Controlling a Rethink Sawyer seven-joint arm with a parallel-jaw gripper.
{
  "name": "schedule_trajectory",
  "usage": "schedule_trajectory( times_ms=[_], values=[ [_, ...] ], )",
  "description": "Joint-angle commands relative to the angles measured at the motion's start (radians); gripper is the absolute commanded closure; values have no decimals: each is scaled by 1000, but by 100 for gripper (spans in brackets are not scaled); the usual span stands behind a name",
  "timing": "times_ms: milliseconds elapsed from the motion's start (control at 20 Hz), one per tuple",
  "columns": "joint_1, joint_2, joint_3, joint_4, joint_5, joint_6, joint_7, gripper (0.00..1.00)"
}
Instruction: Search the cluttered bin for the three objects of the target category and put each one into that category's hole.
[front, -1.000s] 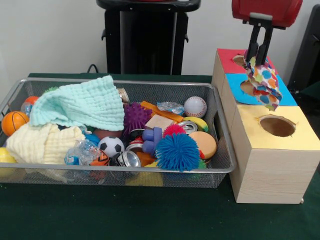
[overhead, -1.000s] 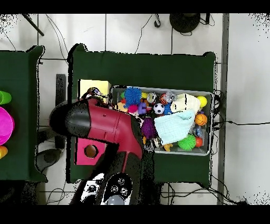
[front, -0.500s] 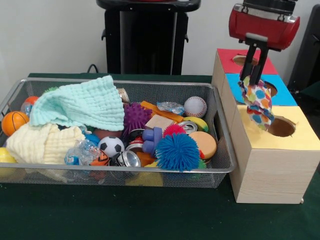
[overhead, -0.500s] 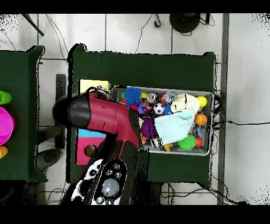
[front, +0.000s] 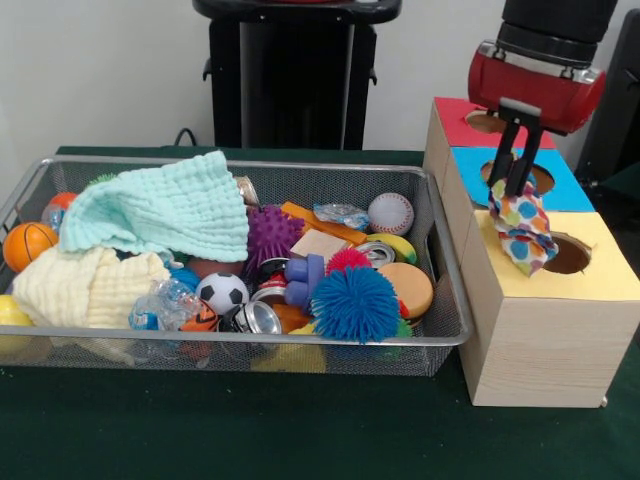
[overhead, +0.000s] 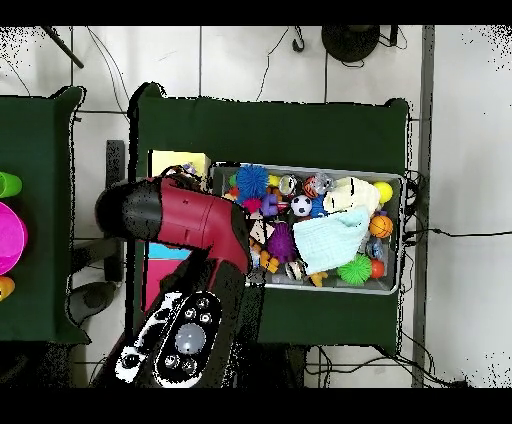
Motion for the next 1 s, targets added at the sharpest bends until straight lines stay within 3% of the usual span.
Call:
schedule_trajectory(
  times_ms=[50, 300, 1000],
  values=[
    [8, 42, 55, 23, 62, -45, 292, 100],
    [28, 68, 67, -1, 90, -55, 320, 100],
    [75, 248, -30, -210, 159, -45, 441, 100]
  ],
)
